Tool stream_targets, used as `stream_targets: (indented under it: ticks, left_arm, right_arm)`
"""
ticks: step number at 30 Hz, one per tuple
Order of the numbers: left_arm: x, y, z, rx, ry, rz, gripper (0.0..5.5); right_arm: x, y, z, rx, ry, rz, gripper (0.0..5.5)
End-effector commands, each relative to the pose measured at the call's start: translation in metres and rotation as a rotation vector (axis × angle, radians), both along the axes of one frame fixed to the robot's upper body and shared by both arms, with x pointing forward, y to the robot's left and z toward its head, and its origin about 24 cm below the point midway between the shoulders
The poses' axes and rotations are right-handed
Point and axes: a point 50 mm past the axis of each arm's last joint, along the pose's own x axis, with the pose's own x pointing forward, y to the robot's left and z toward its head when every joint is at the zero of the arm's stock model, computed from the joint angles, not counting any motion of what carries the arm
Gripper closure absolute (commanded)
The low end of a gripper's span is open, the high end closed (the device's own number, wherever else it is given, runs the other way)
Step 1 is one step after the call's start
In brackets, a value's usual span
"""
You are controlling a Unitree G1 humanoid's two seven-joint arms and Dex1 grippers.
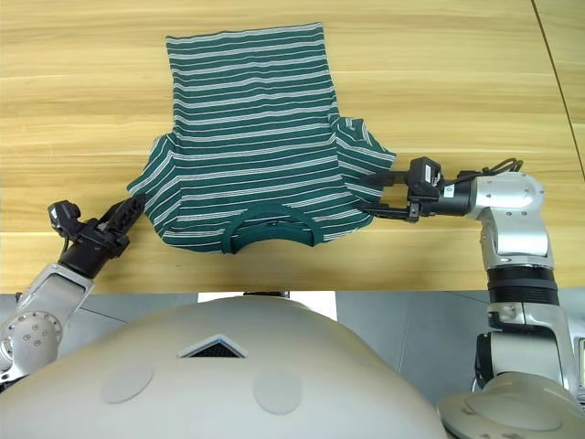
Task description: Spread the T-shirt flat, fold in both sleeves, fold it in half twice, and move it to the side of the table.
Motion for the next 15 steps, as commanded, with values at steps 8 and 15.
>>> stream_targets:
  ticks: [8, 15]
  left_arm:
    - [0.007, -0.003, -0.019, 0.021, 0.096, 0.017, 3.76]
    - [0.009, 0.001, -0.021, 0.097, 0.076, 0.039, 5.04]
  right_arm:
    - [-0.002, 0.005, -0.007, -0.029, -0.043, -0.023, 2.99]
    - [-0.003, 0.006, -0.007, -0.029, -0.053, -0.031, 2.99]
